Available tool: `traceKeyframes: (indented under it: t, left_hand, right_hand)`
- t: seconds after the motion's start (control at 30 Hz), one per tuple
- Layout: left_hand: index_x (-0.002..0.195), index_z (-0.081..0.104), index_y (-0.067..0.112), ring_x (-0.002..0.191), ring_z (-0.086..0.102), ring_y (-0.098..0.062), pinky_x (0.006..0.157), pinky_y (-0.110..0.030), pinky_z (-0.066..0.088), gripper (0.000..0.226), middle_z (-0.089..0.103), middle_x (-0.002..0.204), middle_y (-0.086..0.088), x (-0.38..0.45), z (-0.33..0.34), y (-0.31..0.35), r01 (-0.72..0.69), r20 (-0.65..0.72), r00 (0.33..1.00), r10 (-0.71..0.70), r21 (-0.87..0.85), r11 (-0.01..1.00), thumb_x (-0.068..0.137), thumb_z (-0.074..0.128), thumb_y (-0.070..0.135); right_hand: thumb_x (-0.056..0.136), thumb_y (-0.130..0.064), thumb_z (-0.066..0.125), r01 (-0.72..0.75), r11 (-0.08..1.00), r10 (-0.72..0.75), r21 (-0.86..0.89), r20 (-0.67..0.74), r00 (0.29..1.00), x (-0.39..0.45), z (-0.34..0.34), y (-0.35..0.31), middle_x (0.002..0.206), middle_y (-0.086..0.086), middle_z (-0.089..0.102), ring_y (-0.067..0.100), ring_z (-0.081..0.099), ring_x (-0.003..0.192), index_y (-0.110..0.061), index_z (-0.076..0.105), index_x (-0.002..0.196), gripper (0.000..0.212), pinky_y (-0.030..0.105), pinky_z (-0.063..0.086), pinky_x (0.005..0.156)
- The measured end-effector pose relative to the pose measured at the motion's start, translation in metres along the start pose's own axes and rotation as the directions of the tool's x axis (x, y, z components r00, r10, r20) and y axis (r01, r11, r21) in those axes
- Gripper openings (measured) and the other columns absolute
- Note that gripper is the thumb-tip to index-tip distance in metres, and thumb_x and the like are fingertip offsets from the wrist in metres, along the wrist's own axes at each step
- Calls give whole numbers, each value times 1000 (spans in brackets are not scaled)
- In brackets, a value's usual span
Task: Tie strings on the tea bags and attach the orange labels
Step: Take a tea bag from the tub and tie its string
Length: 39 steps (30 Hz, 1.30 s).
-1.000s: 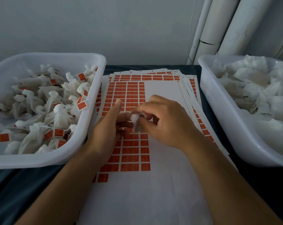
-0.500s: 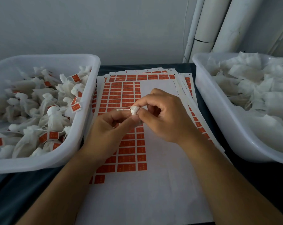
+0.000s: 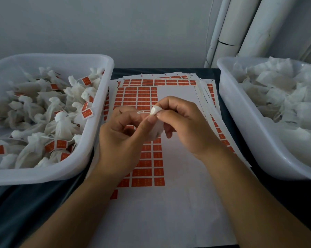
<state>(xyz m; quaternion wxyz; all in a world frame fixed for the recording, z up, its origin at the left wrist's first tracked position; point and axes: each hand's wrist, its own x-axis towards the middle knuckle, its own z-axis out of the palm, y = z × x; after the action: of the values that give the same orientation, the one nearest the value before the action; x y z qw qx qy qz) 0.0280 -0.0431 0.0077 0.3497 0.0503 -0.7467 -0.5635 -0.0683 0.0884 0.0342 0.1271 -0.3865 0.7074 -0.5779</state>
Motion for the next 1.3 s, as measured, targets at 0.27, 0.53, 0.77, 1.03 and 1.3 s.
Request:
traceKeyframes:
  t: [0.27, 0.53, 0.77, 1.03, 1.3]
  left_hand:
    - [92, 72, 16, 83, 65, -18, 67, -19, 53, 14, 65, 96, -8, 1, -1, 1, -16, -62, 998, 19, 50, 999, 92, 67, 29]
    - [94, 72, 13, 92, 68, -30, 75, -50, 60, 28, 67, 102, -10, 0, 0, -1, 35, -63, 997, -33, 31, 999, 90, 66, 40]
    - [84, 68, 17, 84, 60, -16, 63, -14, 48, 14, 61, 92, 1, -1, 2, -2, -46, -88, 994, 68, 235, 971, 94, 70, 26]
    - [89, 67, 15, 78, 66, -16, 58, -19, 55, 11, 67, 82, 12, -2, 3, -2, -103, -86, 988, 125, 228, 968, 94, 67, 25]
    - [86, 65, 15, 75, 63, -17, 55, -19, 52, 11, 65, 79, 12, -1, 2, -5, -88, -127, 984, 126, 269, 959, 93, 72, 20]
  right_hand:
    - [92, -31, 56, -150, 957, 140, 247, 61, 988, 0, 4, -1, 76, -6, 63, 9, 58, 66, -28, 72, 87, 17, 20, 50, 57]
    - [85, -24, 60, -324, 755, 254, 570, 203, 946, -3, 6, 0, 86, 7, 55, 20, 50, 77, -19, 74, 79, 15, 32, 42, 68]
    - [89, -26, 58, -423, 708, 373, 566, 210, 904, -4, 5, 1, 87, 4, 60, 14, 57, 76, -14, 69, 90, 17, 24, 50, 59]
    - [98, -26, 52, -445, 724, 398, 527, 208, 893, -3, 6, 2, 101, 9, 64, 26, 59, 101, -13, 69, 106, 23, 43, 49, 89]
    - [100, -27, 53, -444, 757, 369, 479, 248, 896, -4, 5, 2, 103, 7, 64, 21, 60, 93, -13, 69, 111, 24, 30, 53, 75]
